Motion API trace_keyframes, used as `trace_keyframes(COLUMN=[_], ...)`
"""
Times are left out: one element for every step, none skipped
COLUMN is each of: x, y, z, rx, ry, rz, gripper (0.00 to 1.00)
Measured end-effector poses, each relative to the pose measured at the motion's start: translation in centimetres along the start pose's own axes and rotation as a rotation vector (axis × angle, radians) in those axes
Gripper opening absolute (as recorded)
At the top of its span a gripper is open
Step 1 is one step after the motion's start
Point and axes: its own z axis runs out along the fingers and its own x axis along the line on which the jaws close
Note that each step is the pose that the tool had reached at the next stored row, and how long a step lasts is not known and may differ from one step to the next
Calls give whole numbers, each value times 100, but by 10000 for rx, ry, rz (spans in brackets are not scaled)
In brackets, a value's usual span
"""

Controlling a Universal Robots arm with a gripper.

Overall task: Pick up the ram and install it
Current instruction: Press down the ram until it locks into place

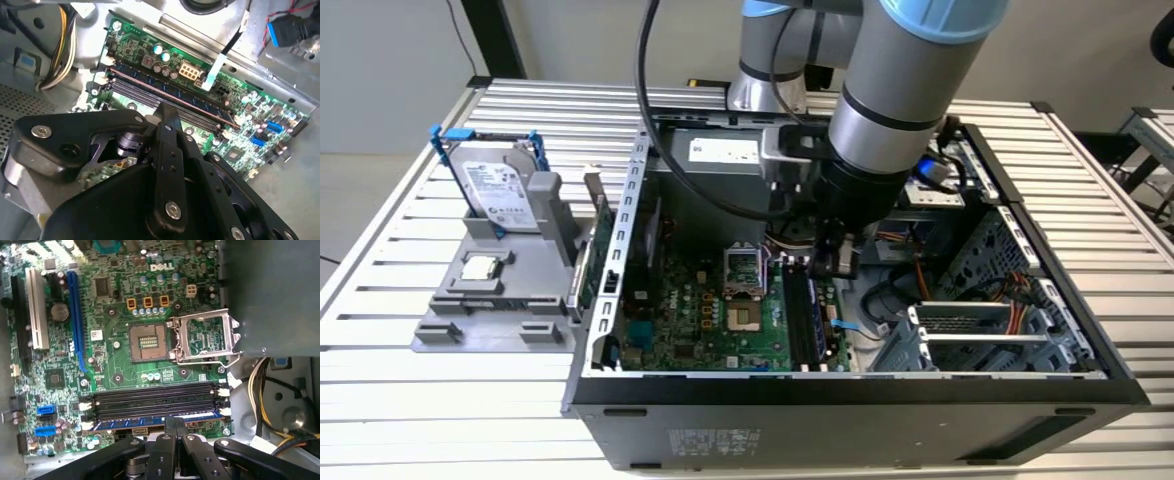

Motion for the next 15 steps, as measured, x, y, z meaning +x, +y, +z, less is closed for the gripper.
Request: trace_keyframes(x=[0, 0, 0, 0, -1, -1, -1, 0, 0, 0, 0, 0, 0, 0, 0], y=[0, 0, -1, -1, 0, 0, 0, -1, -2, -2, -1, -2, -1, -3, -6], z=[0, 0, 0, 1, 1, 0, 1, 1, 0, 1, 1, 1, 1, 3, 12], rx=[-1, 0, 7, 19, 40, 70, 102, 129, 152, 174, 198, 202, 202, 202, 203], ry=[3, 4, 4, -2, -9, -16, -20, -19, -19, -21, -21, -20, -17, -17, -16], rz=[-150, -317, -488, -639, -774, -911, -1028, -1107, -1152, -1195, -1219, -1219, -1219, -1220, -1220], gripper=[0, 0, 0, 0, 0, 0, 0, 0, 0, 0, 0, 0, 0, 0, 0])
